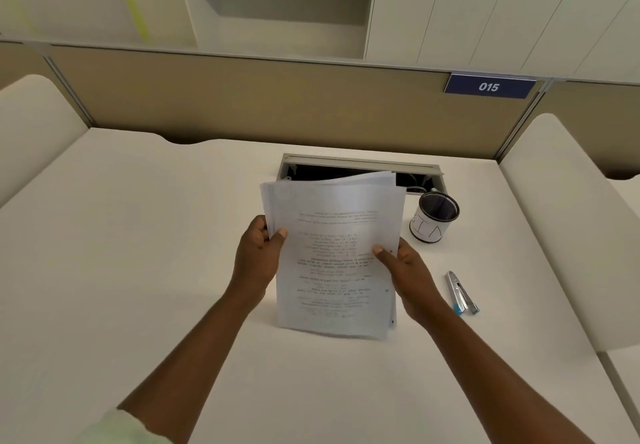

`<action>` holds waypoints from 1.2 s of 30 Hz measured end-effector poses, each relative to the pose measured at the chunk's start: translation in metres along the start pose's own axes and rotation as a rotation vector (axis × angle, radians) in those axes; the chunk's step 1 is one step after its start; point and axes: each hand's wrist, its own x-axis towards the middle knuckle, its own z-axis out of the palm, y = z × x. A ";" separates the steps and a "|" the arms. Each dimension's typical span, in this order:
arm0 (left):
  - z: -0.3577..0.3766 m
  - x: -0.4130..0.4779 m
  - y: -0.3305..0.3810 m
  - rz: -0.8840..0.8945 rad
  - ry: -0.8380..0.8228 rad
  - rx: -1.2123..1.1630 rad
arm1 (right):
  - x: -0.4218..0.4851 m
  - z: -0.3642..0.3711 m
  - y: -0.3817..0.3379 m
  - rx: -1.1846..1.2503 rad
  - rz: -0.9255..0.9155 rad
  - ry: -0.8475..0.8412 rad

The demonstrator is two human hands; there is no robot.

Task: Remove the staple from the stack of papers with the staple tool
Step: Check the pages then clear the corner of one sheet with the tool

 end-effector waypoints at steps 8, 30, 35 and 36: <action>-0.005 0.000 0.035 0.267 0.113 0.066 | 0.007 0.006 -0.029 -0.004 -0.225 0.133; -0.027 0.001 0.034 -0.160 0.004 -0.191 | -0.020 -0.006 -0.019 0.030 0.012 0.119; -0.029 -0.004 0.035 -0.157 -0.007 -0.195 | -0.028 -0.006 -0.025 0.038 0.026 0.111; -0.029 -0.005 0.035 -0.156 -0.006 -0.192 | -0.028 -0.006 -0.025 0.036 0.027 0.112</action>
